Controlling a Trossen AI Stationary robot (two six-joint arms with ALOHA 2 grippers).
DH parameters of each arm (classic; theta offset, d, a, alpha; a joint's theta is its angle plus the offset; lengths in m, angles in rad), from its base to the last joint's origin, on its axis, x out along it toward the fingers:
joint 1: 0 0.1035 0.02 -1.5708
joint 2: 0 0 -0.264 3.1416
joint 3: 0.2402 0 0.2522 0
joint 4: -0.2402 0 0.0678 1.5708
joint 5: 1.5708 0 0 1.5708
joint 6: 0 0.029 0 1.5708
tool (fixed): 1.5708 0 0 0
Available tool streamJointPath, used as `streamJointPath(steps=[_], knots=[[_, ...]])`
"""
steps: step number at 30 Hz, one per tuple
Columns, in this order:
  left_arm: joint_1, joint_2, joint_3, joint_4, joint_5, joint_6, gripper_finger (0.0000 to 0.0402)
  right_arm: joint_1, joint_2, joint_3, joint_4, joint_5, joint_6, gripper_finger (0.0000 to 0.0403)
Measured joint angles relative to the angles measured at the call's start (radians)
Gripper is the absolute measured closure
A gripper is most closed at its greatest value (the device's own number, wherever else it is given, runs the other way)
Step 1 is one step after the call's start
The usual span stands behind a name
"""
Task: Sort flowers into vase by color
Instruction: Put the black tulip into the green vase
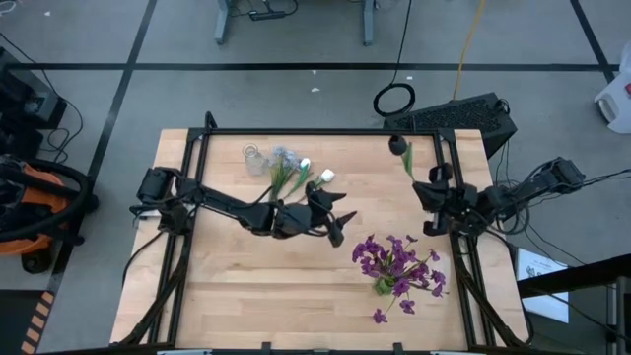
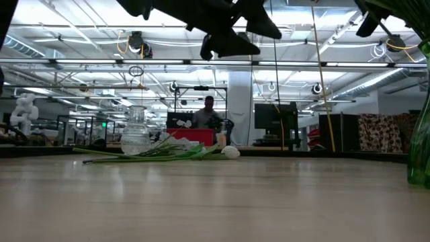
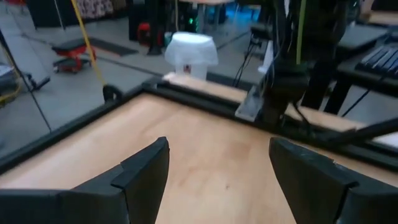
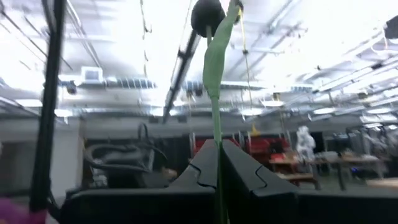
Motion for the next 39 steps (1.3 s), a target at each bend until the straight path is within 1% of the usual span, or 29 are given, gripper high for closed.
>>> streamJointPath(steps=[5, 10, 13, 16, 19, 21, 24, 26, 31, 35, 39], knots=[[0.009, -0.007, 0.001, 0.135, 0.016, 0.063, 0.0121, 0.000, 0.000, 0.001, 0.075, -0.029, 0.006, 0.0402], [0.021, -0.010, 0.001, 0.323, 0.161, 0.110, 0.0120, 0.000, 0.002, 0.002, 0.158, -0.029, 0.007, 0.0402], [0.039, -0.010, 0.008, 0.391, 0.227, 0.120, 0.0121, 0.000, 0.003, 0.003, 0.204, -0.048, 0.006, 0.0402], [0.058, -0.010, 0.059, 0.387, 0.282, 0.135, 0.0121, 0.000, 0.003, 0.035, 0.214, -0.055, 0.005, 0.0402], [0.084, -0.011, 0.119, 0.334, 0.363, 0.138, 0.0121, 0.000, 0.024, 0.099, 0.183, -0.076, -0.018, 0.0403], [0.099, -0.010, 0.153, 0.296, 0.405, 0.155, 0.0121, 0.000, 0.056, 0.157, 0.138, -0.083, -0.047, 0.0403], [0.119, -0.011, 0.194, 0.243, 0.434, 0.162, 0.0121, -0.016, 0.120, 0.257, 0.075, -0.085, -0.085, 0.0403], [0.132, -0.011, 0.203, 0.225, 0.458, 0.161, 0.0121, -0.039, 0.176, 0.314, 0.060, -0.120, -0.096, 0.0403], [0.148, -0.010, 0.204, 0.216, 0.510, 0.153, 0.0121, -0.114, 0.332, 0.416, 0.119, -0.226, -0.072, 0.0403], [0.147, -0.010, 0.204, 0.215, 0.553, 0.153, 0.0121, -0.183, 0.458, 0.452, 0.208, -0.287, -0.005, 0.0403], [0.147, -0.010, 0.204, 0.189, 0.560, 0.152, 0.0121, -0.239, 0.559, 0.484, 0.254, -0.343, 0.067, 0.0403]])
